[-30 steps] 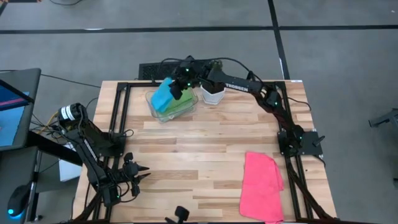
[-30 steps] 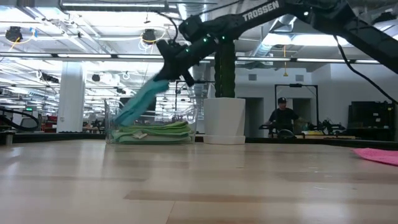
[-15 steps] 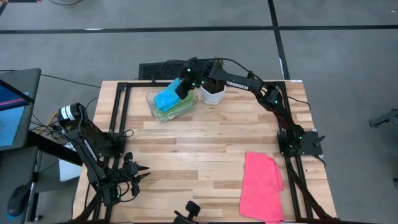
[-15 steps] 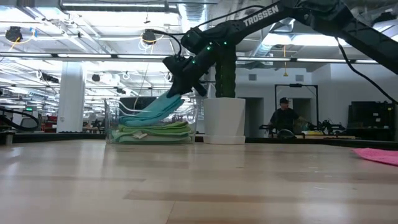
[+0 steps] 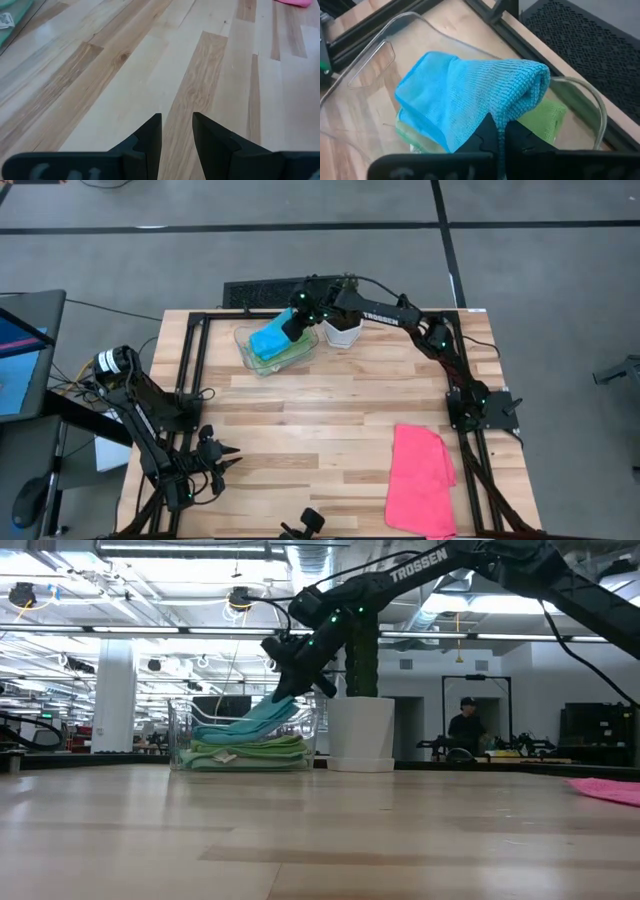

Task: Fold microfiber towels
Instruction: Put the blue microfiber towel into the transparent bin

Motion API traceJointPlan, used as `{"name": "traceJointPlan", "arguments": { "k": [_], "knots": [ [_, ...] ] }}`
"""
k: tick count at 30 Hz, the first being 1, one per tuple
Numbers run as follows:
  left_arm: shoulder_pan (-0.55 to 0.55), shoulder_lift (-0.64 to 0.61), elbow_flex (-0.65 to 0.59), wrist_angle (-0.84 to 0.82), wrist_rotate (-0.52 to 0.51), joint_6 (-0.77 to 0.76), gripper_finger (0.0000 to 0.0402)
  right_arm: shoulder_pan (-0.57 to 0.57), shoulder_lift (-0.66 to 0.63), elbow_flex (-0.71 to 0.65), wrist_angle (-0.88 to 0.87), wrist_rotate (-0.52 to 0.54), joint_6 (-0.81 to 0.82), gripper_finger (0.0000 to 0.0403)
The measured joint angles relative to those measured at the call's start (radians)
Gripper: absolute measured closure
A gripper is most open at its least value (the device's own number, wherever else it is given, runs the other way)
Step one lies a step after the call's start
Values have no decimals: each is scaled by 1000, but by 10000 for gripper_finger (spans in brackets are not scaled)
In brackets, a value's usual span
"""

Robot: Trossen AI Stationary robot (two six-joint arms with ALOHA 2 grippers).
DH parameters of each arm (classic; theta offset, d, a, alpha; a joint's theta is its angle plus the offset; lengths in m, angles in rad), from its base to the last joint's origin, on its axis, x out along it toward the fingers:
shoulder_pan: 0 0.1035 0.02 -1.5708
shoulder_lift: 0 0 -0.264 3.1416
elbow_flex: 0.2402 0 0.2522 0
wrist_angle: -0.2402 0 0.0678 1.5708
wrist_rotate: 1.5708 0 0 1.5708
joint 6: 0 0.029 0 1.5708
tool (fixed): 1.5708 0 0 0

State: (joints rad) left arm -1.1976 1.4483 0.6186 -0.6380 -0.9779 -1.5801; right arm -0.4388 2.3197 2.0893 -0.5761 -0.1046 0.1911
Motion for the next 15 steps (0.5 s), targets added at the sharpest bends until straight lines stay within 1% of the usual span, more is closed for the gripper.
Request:
{"name": "traceJointPlan", "arguments": {
  "k": [3, 5, 9, 14, 15],
  "knots": [
    [0, 0, 0, 0, 0, -2, 301, 7, 26, 1, 15, 17, -16, 355],
    [0, 0, 0, 0, 2, -3, 301, 15, 45, 5, 31, -1, -2, 343],
    [0, 0, 0, -1, 21, -12, 301, 29, 62, -2, 28, 11, -23, 329],
    [0, 0, 0, -1, 26, -21, 301, 43, 28, -2, -6, 106, -75, 312],
    [0, 0, 0, -1, 26, -21, 301, 43, 16, -2, -9, 108, -82, 305]
  ]
}}
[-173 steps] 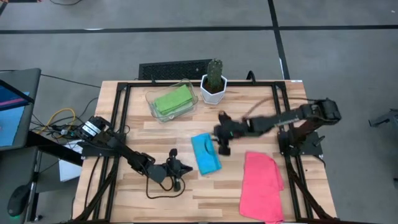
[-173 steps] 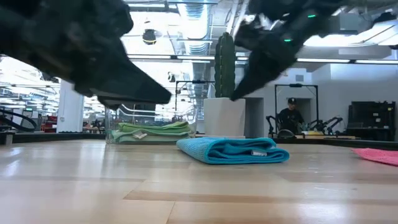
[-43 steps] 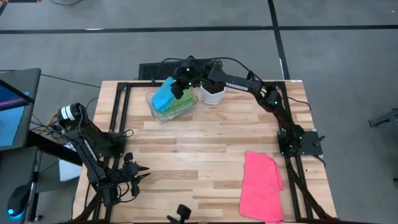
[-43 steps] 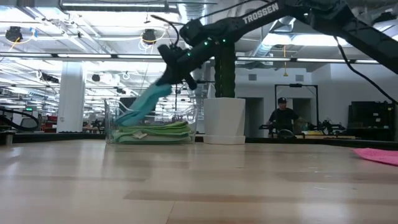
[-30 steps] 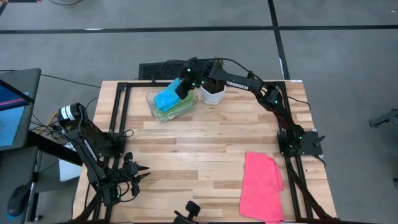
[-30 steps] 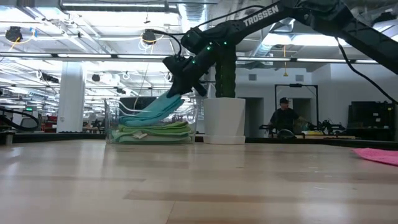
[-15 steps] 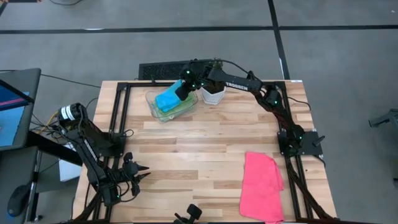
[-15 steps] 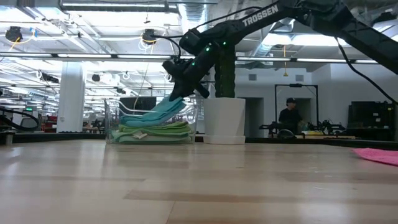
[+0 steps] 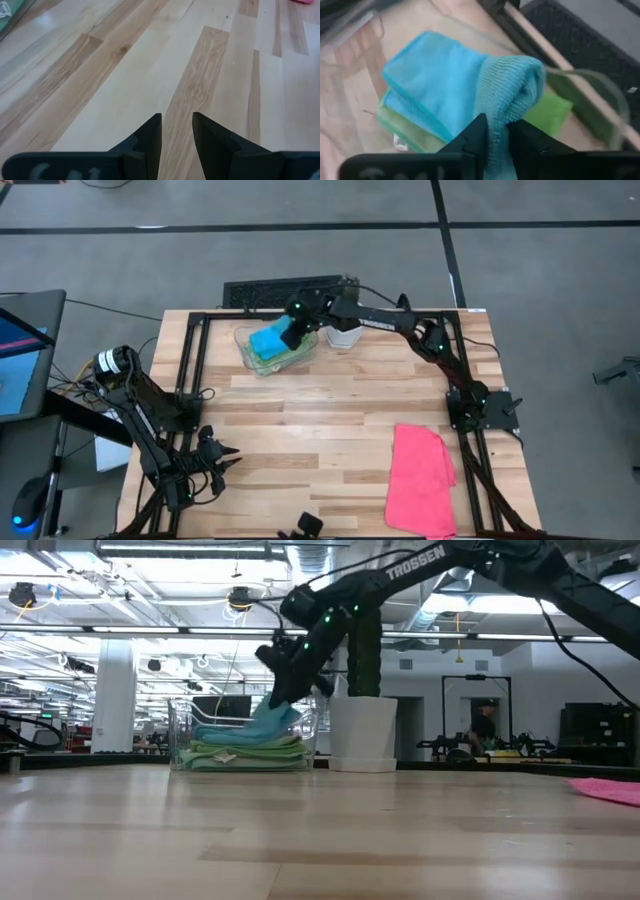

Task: Fold microfiber towels
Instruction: Put the blue microfiber towel into the transparent bin, then fold the pink microfiber towel

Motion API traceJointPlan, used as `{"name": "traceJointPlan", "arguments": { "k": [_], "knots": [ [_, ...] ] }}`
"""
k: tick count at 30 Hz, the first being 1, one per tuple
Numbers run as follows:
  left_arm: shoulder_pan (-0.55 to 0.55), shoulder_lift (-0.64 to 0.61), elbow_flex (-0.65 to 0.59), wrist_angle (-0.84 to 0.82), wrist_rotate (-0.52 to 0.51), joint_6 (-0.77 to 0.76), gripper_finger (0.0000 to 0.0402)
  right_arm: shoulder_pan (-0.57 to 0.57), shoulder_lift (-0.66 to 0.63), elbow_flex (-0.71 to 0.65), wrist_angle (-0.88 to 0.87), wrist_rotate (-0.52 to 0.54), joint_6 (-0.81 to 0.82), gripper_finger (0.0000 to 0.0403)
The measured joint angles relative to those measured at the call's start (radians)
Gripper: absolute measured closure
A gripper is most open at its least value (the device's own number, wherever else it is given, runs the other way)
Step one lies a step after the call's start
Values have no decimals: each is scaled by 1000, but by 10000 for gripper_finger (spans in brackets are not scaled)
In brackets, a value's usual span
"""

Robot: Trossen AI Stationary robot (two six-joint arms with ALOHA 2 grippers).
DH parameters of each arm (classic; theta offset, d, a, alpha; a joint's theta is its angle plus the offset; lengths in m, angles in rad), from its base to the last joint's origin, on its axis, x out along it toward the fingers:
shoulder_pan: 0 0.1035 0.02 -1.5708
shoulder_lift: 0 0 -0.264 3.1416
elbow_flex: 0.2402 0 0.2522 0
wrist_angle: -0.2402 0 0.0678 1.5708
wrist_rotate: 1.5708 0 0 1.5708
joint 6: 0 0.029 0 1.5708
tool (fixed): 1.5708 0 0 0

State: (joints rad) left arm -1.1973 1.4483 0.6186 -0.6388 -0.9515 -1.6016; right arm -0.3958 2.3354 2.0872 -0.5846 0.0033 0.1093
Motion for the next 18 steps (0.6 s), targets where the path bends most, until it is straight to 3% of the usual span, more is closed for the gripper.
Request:
{"name": "traceJointPlan", "arguments": {
  "k": [8, 11, 15, 18],
  "knots": [
    [0, 0, 0, 1, -3, -22, 301, 29, -14, 55, -62, 140, -71, 223],
    [0, 0, 0, 3, -3, -33, 301, 43, -17, 56, -66, 257, -82, 199],
    [0, 0, 0, 1, -4, -34, 301, 73, -21, 89, -59, 349, -142, 197],
    [0, 0, 0, 1, -33, -33, 301, 97, -30, 100, -58, 379, -168, 232]
  ]
}}
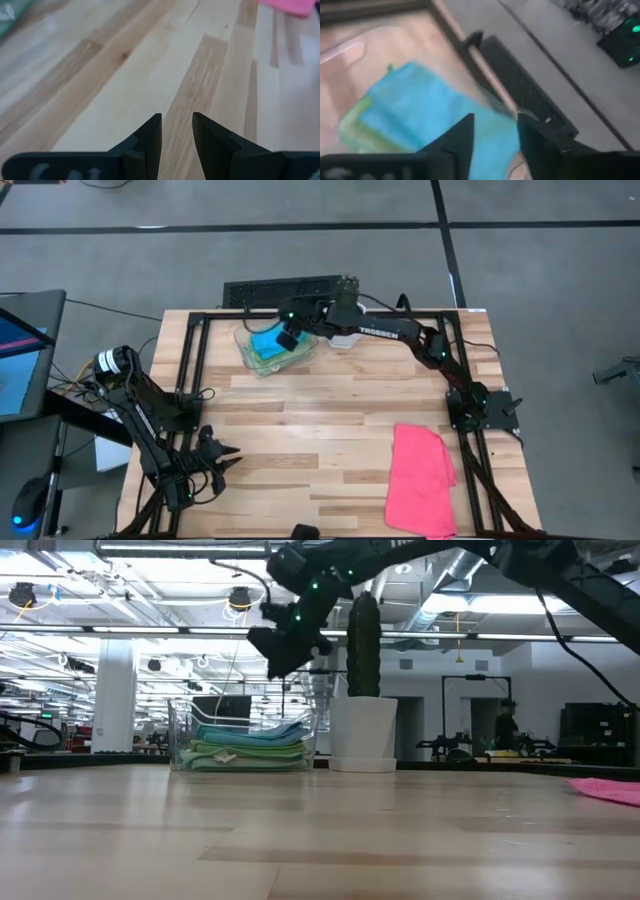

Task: Fold microfiber towels
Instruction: Fold the pink microfiber towel

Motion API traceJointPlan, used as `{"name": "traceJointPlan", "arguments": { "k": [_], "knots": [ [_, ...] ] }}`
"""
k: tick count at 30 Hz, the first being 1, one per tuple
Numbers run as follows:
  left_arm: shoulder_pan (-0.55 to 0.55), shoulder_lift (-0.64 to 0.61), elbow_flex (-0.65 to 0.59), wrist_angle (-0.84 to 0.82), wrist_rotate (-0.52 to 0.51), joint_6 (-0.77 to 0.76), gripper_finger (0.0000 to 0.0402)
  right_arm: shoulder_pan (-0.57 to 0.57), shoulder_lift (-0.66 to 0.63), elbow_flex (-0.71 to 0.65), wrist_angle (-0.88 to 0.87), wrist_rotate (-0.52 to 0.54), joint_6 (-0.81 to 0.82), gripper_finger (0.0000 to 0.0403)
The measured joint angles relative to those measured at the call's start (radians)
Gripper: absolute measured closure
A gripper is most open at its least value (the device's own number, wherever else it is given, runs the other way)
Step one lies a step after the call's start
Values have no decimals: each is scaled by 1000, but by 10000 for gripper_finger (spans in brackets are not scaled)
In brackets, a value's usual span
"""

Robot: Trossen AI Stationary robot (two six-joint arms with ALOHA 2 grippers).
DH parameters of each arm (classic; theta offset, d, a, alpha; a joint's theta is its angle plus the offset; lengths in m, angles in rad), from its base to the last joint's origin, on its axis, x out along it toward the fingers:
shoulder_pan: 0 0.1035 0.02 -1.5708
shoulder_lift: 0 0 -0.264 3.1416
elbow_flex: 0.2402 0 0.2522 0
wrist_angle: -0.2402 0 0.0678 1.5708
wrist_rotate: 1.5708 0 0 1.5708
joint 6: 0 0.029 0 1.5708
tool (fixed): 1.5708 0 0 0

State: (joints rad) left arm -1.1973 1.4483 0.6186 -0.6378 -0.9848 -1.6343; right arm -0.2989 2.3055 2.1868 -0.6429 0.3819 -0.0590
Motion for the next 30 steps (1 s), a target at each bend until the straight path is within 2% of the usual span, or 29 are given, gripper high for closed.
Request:
{"name": "traceJointPlan", "arguments": {
  "k": [3, 6, 9, 13, 16, 21, 23, 25, 30],
  "knots": [
    [0, 0, 0, 0, -67, -21, 301, 5, 13, -4, -85, 2, 2, 301],
    [4, 0, 0, 0, -146, -35, 301, 18, 14, -5, -166, -60, -19, 368],
    [33, 0, 0, 0, -208, -42, 301, 80, -44, 11, -331, -130, -9, 391],
    [118, 0, 8, 9, -257, -49, 301, 174, -202, 23, -702, -106, 116, 357],
    [187, 0, 20, 94, -254, 66, 294, 242, -273, -25, -926, -84, 273, 320],
    [258, 0, 23, 413, -228, 463, 261, 435, -485, -341, -907, -92, 470, 249],
    [278, 0, 23, 532, -191, 614, 243, 505, -568, -522, -911, -87, 561, 220],
    [294, 0, 23, 628, -144, 731, 227, 564, -627, -706, -835, -91, 625, 195],
    [330, 0, 23, 743, -35, 876, 201, 654, -818, -1113, -483, -297, 669, 165]
  ]
}}
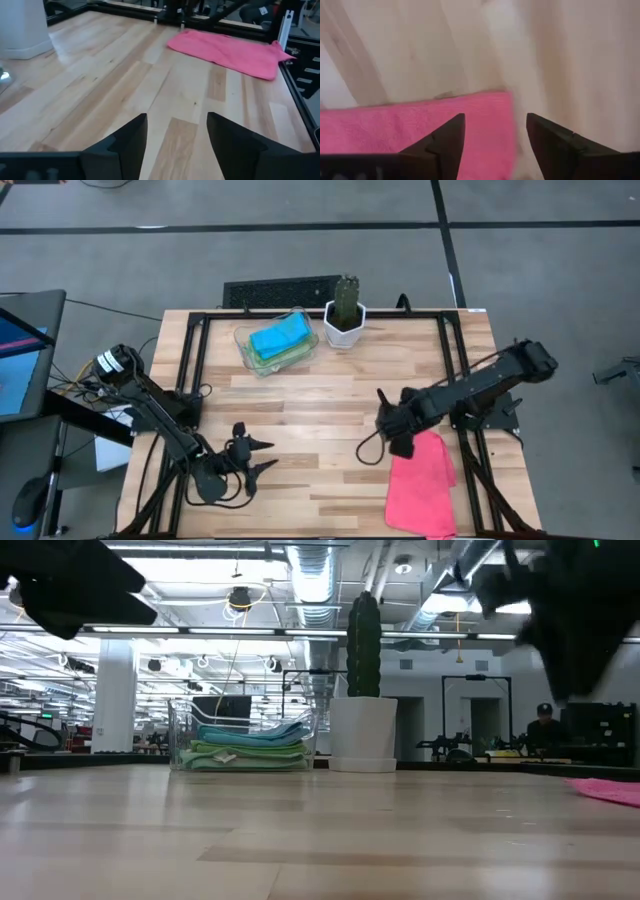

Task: Fold microfiber towels
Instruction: Fold the pink microfiber towel

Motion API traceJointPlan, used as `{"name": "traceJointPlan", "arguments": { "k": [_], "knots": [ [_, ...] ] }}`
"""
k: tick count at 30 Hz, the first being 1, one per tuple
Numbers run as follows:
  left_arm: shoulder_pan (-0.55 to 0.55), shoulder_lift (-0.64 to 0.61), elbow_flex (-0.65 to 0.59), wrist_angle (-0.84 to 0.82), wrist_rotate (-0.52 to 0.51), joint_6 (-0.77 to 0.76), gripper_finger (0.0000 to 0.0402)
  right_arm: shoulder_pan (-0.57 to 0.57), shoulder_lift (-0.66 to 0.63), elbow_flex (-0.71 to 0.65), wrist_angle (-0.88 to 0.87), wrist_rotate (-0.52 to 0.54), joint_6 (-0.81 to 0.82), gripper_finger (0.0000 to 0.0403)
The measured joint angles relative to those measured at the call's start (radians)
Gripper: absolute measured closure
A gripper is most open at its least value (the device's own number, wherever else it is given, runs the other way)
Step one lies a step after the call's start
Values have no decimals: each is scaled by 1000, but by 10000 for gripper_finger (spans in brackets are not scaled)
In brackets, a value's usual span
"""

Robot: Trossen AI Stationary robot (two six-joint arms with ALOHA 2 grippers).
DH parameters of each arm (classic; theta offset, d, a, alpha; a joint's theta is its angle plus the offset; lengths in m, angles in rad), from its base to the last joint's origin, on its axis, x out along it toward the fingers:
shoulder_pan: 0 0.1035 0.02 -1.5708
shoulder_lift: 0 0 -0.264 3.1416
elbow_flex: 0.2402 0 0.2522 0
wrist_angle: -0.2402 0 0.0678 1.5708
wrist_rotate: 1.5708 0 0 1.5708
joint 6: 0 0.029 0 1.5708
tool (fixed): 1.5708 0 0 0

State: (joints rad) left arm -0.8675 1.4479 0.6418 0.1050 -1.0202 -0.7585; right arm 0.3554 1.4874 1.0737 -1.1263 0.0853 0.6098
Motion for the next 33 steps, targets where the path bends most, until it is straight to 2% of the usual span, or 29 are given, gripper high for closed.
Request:
{"name": "traceJointPlan", "arguments": {
  "k": [3, 7, 17, 20, 24, 25, 33],
  "knots": [
    [14, 0, -1, 11, 7, 13, 197, -3, -47, -182, 154, -40, -24, 164],
    [33, 5, -5, 21, 13, 11, 196, -47, -42, -310, 289, -116, -92, 167],
    [61, 10, -5, 20, 19, 1, 196, -131, 79, -335, 346, -150, -214, 174],
    [62, 10, -5, 21, 22, -3, 196, -117, 116, -312, 335, -144, -216, 227],
    [61, 10, -5, 21, 38, -4, 196, -98, 136, -254, 327, -118, -219, 365],
    [62, 10, -6, 21, 41, -4, 196, -94, 136, -238, 335, -107, -219, 381],
    [77, 10, -6, 28, 35, -5, 196, -96, 38, -56, 348, 76, -152, 394]
  ]
}}
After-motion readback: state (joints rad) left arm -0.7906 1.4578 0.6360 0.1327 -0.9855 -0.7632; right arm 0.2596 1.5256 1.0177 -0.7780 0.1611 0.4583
